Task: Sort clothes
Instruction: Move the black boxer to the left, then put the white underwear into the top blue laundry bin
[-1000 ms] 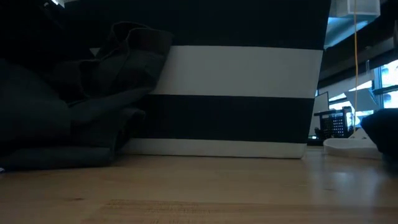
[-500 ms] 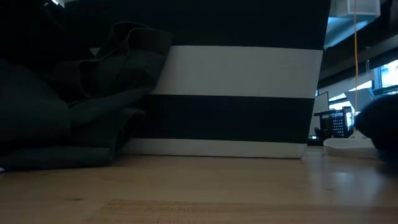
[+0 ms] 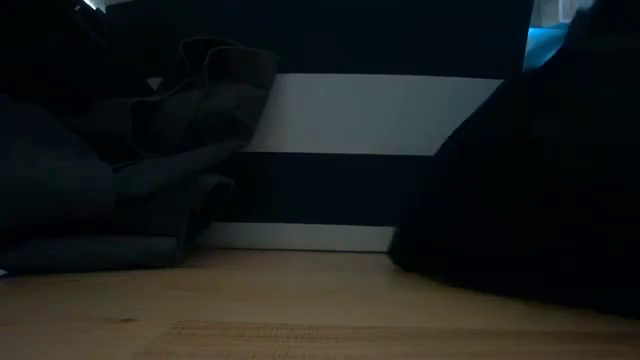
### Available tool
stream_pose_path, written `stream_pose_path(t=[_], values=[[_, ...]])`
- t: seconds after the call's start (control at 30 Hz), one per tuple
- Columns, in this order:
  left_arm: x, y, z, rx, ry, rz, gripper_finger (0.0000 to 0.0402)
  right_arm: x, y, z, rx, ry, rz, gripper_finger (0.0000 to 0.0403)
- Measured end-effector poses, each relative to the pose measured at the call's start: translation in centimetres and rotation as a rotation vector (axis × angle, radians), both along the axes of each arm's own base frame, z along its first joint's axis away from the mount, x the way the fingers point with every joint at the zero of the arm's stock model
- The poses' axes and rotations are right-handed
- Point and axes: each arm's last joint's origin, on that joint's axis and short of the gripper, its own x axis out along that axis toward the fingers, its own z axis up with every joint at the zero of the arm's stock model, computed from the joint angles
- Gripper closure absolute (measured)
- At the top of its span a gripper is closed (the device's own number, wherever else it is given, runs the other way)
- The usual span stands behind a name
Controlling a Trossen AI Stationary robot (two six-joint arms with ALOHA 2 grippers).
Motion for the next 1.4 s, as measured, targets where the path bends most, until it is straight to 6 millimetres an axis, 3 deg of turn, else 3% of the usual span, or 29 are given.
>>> stream_pose_path(t=[0.1, 0.23, 0.43, 0.57, 0.67, 0.83, 1.07, 1.2, 1.4], values=[[0.0, 0.0, 0.0, 0.0, 0.0, 0.0, 0.0178, 1.0, -0.8, -1.0, 0.014, 0.08, 0.017, 0.0341], [0.0, 0.0, 0.0, 0.0, 0.0, 0.0, 0.0178, 1.6, -1.9, -0.7, -0.005, 0.162, 0.084, 0.0325], [0.0, 0.0, 0.0, -0.002, -0.001, 0.002, 0.0178, 1.6, -2.0, 1.9, 0.014, 0.183, 0.174, 0.032], [0.0, 0.0, 0.0, -0.007, -0.002, 0.001, 0.0178, 1.6, -2.1, 3.8, 0.019, 0.199, 0.14, 0.0315], [0.0, 0.0, 0.0, -0.007, 0.002, -0.002, 0.0178, 1.5, -2.0, 4.4, 0.029, 0.234, 0.154, 0.0291], [0.0, 0.0, 0.0, -0.008, 0.004, -0.002, 0.0178, 1.0, -2.2, 5.4, 0.056, 0.333, 0.137, 0.0219], [0.0, 0.0, 0.0, -0.009, 0.006, -0.003, 0.0178, -2.5, -2.3, 4.8, -0.035, 0.549, -0.033, 0.0158], [0.0, 0.0, 0.0, -0.009, 0.007, -0.003, 0.0178, -5.0, -2.8, 4.7, -0.115, 0.674, -0.2, 0.0153], [0.0, 0.0, 0.0, -0.008, 0.008, -0.004, 0.0178, -7.6, -3.6, 4.0, -0.149, 0.72, -0.328, 0.0158]])
